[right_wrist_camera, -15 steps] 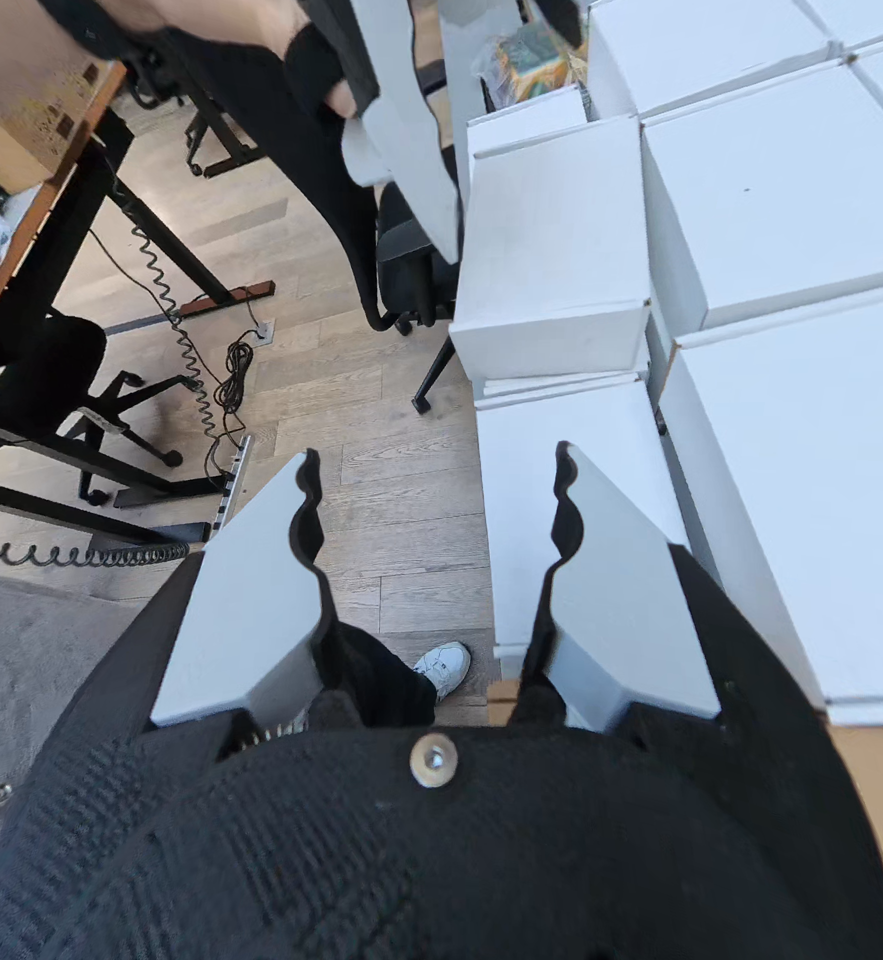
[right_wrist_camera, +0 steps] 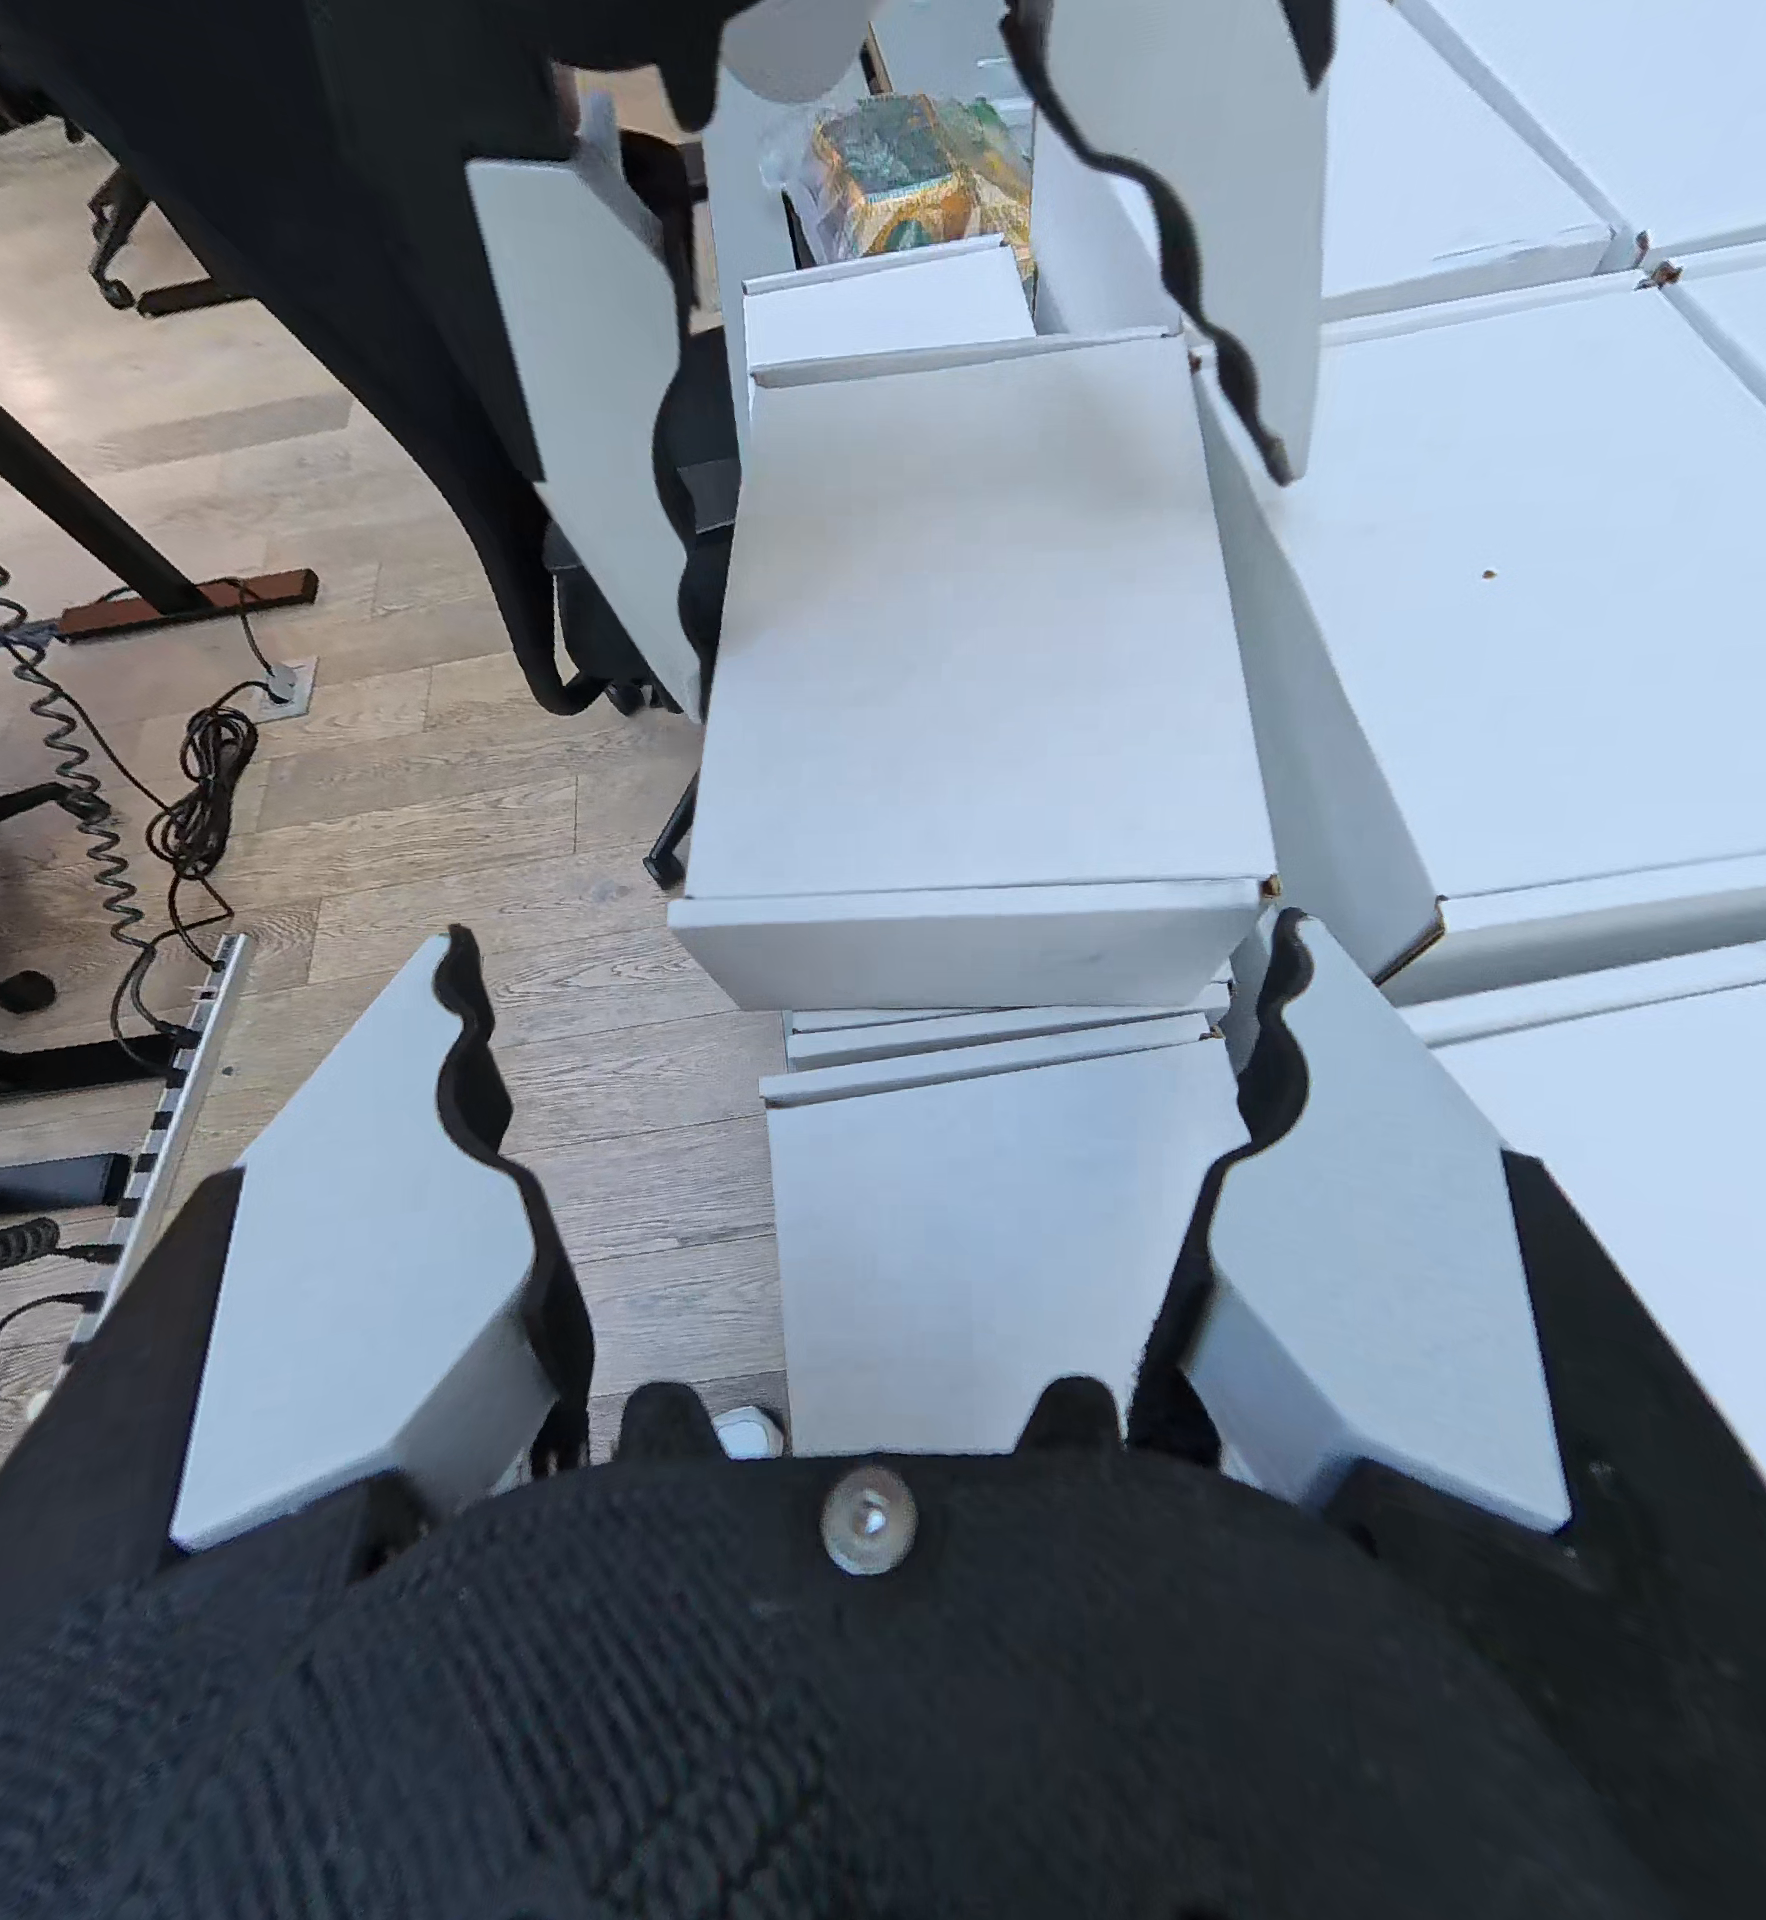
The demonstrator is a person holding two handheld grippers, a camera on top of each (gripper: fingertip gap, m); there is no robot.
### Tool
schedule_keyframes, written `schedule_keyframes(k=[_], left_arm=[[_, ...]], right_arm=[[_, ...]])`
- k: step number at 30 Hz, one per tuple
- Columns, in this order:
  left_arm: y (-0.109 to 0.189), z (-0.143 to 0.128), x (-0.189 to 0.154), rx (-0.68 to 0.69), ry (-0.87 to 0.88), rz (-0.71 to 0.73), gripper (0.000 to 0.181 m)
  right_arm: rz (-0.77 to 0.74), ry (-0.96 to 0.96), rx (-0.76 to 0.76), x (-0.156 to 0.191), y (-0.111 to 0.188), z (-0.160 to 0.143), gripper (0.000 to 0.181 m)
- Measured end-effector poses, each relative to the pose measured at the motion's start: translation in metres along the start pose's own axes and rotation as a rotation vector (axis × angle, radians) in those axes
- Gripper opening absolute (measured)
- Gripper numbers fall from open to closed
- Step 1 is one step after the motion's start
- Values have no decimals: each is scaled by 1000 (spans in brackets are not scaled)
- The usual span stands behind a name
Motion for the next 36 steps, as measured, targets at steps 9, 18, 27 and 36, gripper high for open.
schedule_keyframes(k=[9, 18, 27, 36], left_arm=[[4, 21, -17, -92, 8, -105, 142], [-15, 9, -9, -11, -187, -113, 128], [-20, -4, -27, 30, -97, -156, 143], [-3, -1, -17, 126, 48, -169, 137]], right_arm=[[64, -88, -54, 11, 2, -10, 141], [121, -115, -92, 65, 39, -24, 139], [86, -245, -154, 91, 91, -59, 136], [33, -308, -239, 89, 141, -72, 132]])
Point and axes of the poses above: each gripper's, where its closed fingertips meet, y back along the fingers, z out of its top, x = y × z across the jaws, the point moved 5 cm from there along y, back along the fingers, and after that the axes turned 13 degrees about z, right-handed, at the moved point
